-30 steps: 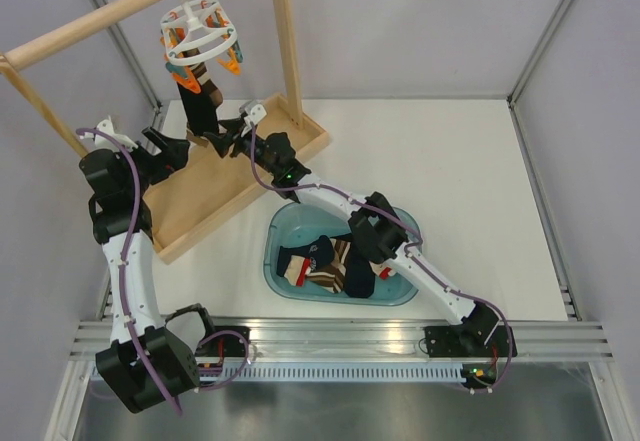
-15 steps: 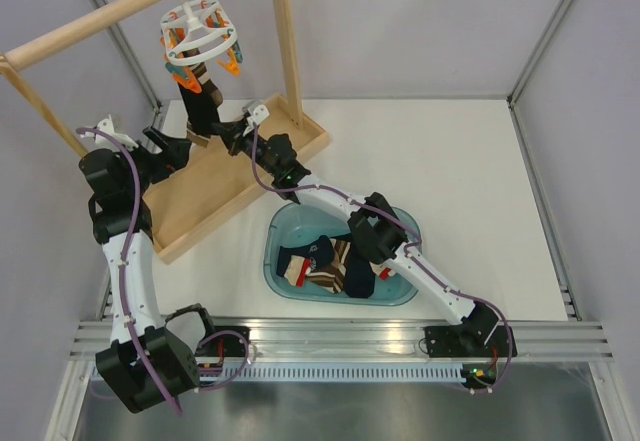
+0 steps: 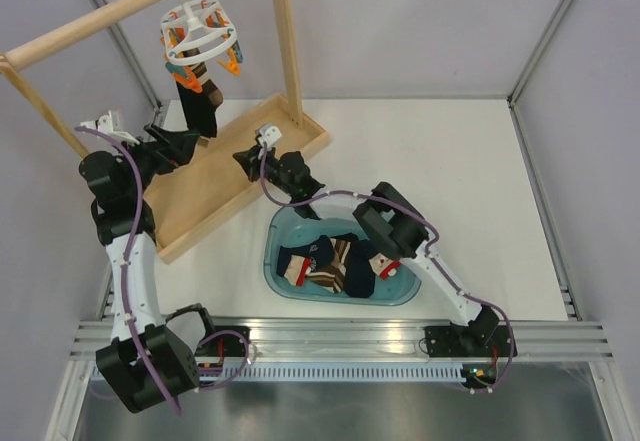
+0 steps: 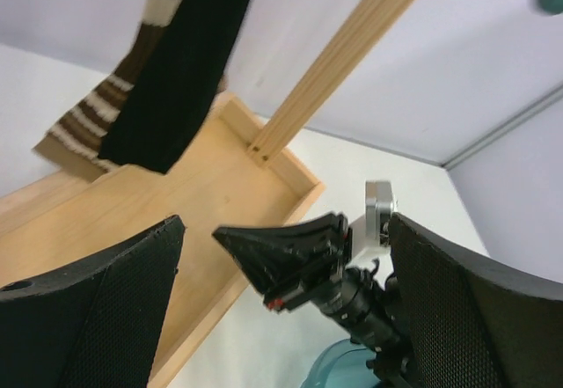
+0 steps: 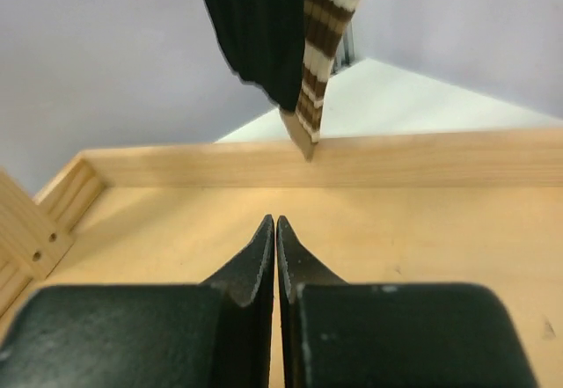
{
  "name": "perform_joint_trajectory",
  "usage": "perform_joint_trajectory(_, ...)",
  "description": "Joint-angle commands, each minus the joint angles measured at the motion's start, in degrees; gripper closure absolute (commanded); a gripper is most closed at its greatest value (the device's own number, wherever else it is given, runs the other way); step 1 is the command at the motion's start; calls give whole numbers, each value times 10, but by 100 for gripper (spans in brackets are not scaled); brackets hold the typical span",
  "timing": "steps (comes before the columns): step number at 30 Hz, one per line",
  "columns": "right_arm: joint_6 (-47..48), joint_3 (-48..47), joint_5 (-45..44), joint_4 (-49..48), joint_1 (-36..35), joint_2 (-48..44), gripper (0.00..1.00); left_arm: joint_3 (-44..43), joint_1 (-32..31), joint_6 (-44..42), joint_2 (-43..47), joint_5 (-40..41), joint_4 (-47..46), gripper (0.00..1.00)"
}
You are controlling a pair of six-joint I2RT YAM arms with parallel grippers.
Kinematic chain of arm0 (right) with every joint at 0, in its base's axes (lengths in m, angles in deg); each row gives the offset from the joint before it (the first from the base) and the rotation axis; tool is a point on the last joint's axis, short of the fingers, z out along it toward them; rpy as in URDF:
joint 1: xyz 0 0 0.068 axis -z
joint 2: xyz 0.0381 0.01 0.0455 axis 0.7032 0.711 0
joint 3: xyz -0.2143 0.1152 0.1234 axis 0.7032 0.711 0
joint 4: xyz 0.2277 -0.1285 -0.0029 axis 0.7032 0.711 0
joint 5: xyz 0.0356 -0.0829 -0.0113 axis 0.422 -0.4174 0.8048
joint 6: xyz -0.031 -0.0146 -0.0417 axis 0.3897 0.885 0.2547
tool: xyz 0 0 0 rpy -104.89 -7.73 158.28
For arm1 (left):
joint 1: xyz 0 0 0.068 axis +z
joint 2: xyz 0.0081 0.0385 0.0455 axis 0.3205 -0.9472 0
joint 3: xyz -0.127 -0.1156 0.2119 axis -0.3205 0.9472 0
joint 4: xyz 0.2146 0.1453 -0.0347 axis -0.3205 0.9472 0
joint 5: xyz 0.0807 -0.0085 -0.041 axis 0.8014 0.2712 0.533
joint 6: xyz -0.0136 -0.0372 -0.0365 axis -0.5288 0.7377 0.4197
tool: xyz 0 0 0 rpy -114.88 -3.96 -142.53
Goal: Remove the socks clipped to the hanger
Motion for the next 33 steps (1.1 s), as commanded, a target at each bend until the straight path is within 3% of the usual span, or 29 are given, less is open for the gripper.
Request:
perform_joint_trajectory(1, 17, 138, -11, -110, -3, -150, 97, 0, -8, 74, 16, -65, -119, 0)
perform_joint_trajectory(6, 28, 294, -19, -145, -3, -281, 96, -51, -16, 104, 30, -88, -127, 0)
perform_joint_trajectory(10, 25, 401, -27, -152, -3, -352, 95, -114, -16, 76, 37, -45, -49, 5)
perform_joint_trajectory(11, 24, 415, -31, -152, -5, -377, 94, -124, -16, 66, 38, -34, -27, 18)
perform_joint_trajectory(14, 20, 463, -31, -151, -6, -425, 93, -161, -16, 37, 41, 11, 40, 45)
perform_joint_trajectory(15, 17, 474, -32, -144, -6, -438, 93, -168, -16, 28, 42, 22, 49, 73)
perform_joint_trajectory(17, 9, 505, -28, -131, -6, -480, 93, -184, -15, 25, 44, 50, 75, 96)
perform_joint_trajectory(21, 13, 570, -21, -85, -12, -557, 93, -205, -16, 34, 37, 91, 84, 98)
perform_joint_trajectory(27, 39, 634, -20, 0, -27, -670, 93, -245, -22, 86, -11, 127, 12, 98)
perform_joint_trajectory(33, 55, 674, -30, 61, -46, -745, 93, -319, -135, 26, -74, 214, 4, 98)
